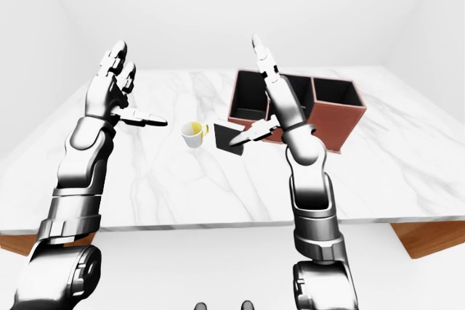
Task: Pick up the book and place it in the caddy.
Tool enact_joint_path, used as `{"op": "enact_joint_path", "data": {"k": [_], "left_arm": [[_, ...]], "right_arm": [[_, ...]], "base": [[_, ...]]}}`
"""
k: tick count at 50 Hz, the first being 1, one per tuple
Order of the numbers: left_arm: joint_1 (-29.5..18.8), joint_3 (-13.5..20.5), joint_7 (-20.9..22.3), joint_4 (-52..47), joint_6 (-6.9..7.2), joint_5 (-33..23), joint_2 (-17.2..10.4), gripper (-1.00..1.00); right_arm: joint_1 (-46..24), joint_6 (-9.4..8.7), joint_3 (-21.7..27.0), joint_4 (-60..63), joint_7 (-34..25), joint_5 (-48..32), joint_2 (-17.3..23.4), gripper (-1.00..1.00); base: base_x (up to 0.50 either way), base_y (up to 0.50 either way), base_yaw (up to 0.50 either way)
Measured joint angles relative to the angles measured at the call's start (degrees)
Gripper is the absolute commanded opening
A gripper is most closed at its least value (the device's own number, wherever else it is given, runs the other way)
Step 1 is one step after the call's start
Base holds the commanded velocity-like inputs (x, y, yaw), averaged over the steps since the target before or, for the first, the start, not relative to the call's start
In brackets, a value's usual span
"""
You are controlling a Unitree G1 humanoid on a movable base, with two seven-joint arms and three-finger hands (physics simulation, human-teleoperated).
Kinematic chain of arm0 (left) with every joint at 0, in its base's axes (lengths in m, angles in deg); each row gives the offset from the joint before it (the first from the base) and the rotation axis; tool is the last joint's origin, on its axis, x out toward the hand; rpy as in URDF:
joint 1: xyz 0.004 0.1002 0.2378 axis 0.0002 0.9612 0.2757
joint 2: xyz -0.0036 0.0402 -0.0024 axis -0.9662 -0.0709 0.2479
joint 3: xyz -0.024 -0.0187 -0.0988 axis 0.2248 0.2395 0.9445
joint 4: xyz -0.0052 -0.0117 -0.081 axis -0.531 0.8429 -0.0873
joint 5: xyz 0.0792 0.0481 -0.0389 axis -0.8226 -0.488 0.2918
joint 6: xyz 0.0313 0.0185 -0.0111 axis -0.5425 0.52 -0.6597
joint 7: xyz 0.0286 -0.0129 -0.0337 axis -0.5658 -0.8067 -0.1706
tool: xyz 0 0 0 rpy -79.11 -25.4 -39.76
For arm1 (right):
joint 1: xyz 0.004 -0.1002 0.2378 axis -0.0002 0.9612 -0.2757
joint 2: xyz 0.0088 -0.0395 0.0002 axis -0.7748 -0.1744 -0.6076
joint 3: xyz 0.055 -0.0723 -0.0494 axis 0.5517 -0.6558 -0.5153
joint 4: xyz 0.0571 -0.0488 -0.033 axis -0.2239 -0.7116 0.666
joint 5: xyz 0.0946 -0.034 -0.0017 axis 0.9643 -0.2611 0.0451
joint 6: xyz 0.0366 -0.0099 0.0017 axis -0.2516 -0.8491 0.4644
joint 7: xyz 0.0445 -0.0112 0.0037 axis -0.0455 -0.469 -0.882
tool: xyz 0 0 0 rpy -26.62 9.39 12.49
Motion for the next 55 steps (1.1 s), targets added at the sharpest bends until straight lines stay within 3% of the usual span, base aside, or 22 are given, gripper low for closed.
{"op": "enact_joint_path", "data": {"k": [55], "left_arm": [[-0.25,-0.07,0.11,3.05,0.0,0.51,-0.05,1.0]], "right_arm": [[0.66,0.0,-0.8,-1.69,-0.36,-0.36,-1.05,1.0]], "base": [[0.18,0.0,0.0]]}}
